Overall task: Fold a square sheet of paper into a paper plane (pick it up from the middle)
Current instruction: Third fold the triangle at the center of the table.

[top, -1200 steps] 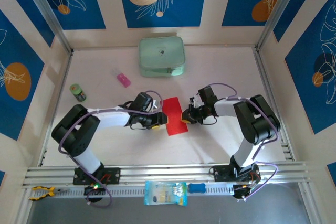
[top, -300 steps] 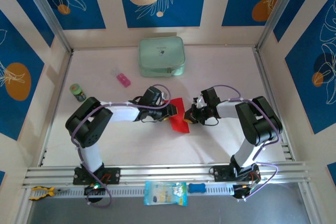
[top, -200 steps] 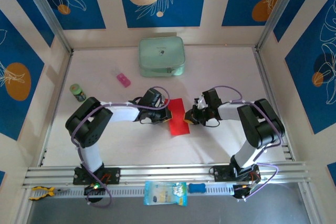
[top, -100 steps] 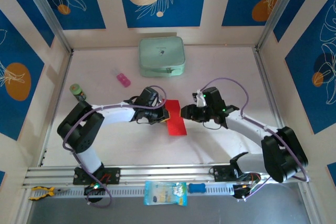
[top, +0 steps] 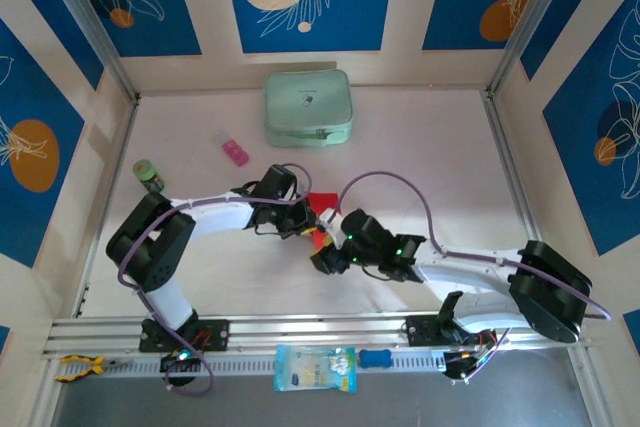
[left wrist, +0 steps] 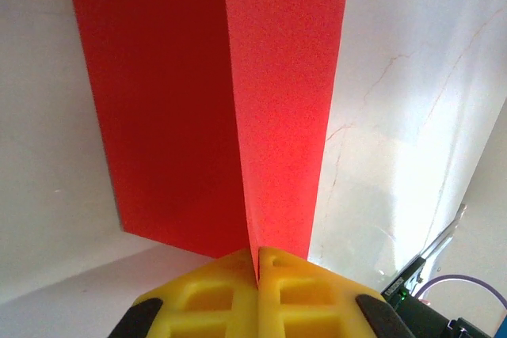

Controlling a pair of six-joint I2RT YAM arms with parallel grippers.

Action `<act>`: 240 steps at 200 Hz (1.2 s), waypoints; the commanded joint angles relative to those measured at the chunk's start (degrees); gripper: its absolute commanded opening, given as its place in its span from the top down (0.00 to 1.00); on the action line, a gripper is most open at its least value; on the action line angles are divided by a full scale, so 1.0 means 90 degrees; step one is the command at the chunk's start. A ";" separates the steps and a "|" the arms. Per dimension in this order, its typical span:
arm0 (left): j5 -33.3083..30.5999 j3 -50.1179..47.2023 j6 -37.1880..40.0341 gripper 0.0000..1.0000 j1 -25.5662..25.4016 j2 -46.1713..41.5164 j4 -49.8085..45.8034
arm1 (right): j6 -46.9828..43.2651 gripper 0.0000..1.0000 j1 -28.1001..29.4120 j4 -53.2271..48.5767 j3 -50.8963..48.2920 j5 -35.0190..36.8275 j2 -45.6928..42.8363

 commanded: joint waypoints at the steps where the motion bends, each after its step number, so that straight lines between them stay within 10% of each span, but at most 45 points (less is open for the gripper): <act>1: 0.0163 0.0043 -0.0040 1.00 0.0082 -0.0206 -0.0152 | -0.0946 0.46 0.0428 0.0300 0.0088 0.1161 0.0216; 84: 0.0203 -0.0001 -0.0090 1.00 0.0121 -0.0237 -0.0069 | -0.1394 0.46 0.1349 0.0611 0.0150 0.3100 0.1088; 240: 0.0181 -0.0097 -0.0113 0.97 0.0129 -0.0223 0.0048 | -0.1159 0.61 0.1412 0.0840 0.0030 0.3531 0.1149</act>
